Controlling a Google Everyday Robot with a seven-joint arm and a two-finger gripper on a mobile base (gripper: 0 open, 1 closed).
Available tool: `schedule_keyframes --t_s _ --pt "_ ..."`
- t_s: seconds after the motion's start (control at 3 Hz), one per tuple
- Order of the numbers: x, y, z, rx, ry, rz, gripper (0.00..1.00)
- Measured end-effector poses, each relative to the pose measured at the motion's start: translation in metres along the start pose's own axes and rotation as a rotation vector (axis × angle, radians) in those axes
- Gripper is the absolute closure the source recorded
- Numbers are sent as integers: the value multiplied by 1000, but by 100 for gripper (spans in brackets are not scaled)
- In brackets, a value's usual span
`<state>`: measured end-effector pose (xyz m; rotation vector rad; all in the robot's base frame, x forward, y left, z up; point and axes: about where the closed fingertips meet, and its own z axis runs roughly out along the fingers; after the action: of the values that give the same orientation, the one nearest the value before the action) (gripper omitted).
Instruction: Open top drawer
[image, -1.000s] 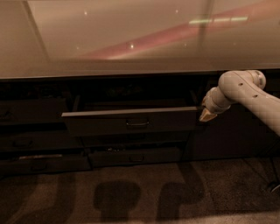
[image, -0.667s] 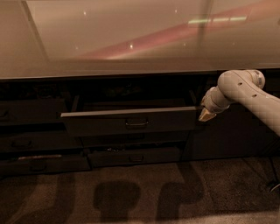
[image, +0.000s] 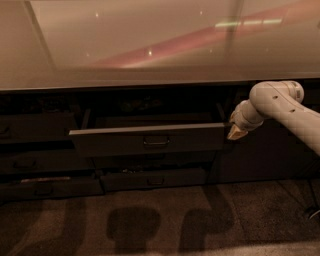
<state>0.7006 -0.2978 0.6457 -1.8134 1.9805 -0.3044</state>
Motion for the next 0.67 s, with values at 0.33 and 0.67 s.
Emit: schedule_keyframes --t_s 0.33,0.67 --pt "1 5 -2 -1 0 -4 100" --pt "1 5 -2 -1 0 -4 100"
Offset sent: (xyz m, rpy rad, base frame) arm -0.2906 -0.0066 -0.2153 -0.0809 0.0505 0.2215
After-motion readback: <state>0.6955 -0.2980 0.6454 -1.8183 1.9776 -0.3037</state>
